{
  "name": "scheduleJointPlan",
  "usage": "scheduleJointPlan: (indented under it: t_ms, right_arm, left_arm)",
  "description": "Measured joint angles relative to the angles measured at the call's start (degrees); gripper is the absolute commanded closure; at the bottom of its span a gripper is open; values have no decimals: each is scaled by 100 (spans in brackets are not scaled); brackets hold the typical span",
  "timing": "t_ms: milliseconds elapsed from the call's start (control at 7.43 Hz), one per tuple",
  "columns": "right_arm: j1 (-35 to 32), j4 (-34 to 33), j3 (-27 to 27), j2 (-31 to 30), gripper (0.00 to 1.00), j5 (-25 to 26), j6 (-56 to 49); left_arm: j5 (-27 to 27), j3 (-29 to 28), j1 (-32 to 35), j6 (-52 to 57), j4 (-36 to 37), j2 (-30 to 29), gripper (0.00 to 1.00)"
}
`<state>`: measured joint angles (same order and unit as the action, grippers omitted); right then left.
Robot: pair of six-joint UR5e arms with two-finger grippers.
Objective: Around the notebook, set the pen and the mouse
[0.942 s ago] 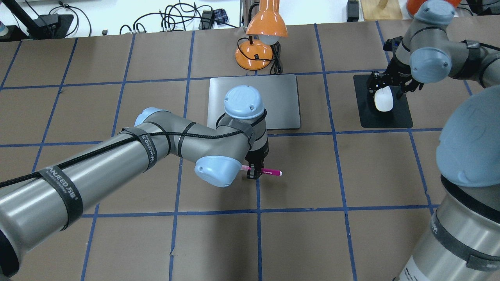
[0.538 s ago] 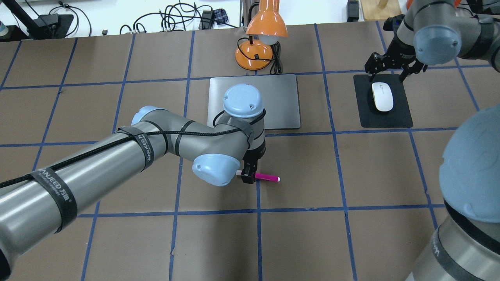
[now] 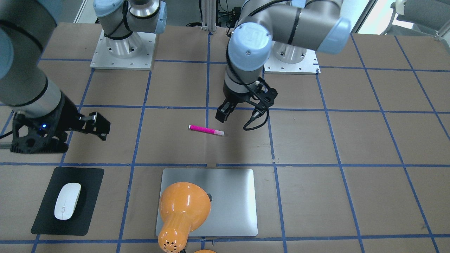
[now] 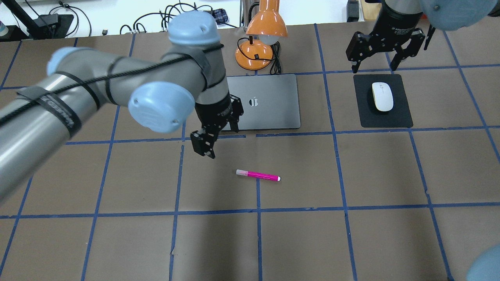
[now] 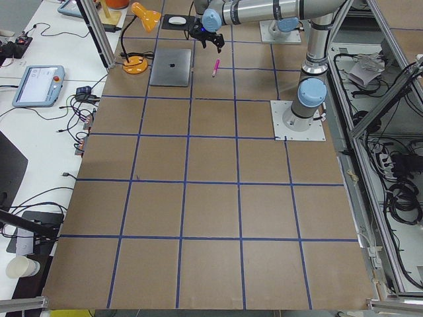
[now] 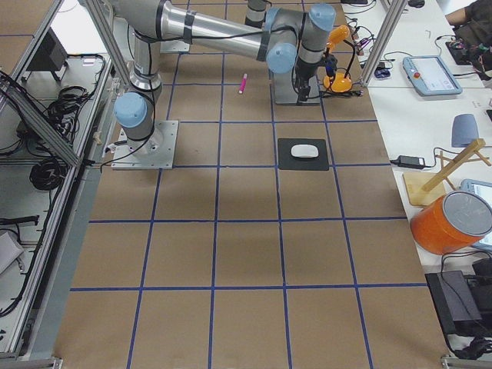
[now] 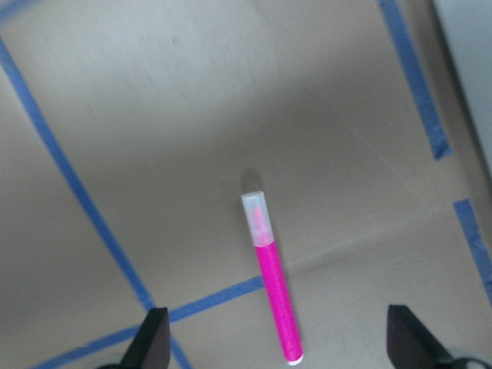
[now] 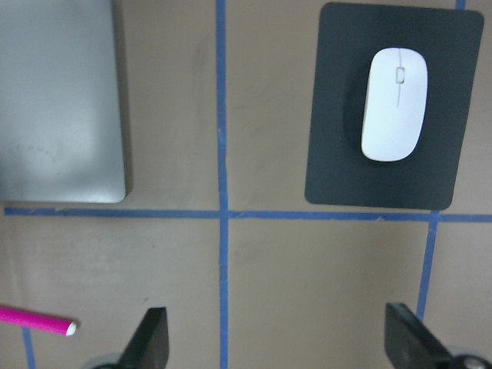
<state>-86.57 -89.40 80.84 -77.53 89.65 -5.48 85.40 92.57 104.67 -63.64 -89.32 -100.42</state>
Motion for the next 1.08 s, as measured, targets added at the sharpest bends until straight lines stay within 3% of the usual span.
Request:
scheduleJointPlan:
  t_ms: [269,538,1077]
  right_arm:
    - [-324,382,16,-834,0,-7,334]
    - [-433,364,70,-902,0,34,639]
    - [-395,-66,402,-843,0,61,686]
  left_arm:
    - [120,-624,-780,2847,-1249,541,0]
    - [545,-763,-1145,5270,-1093,801,0]
    - [708,-850,-1526,6369,-631,855,0]
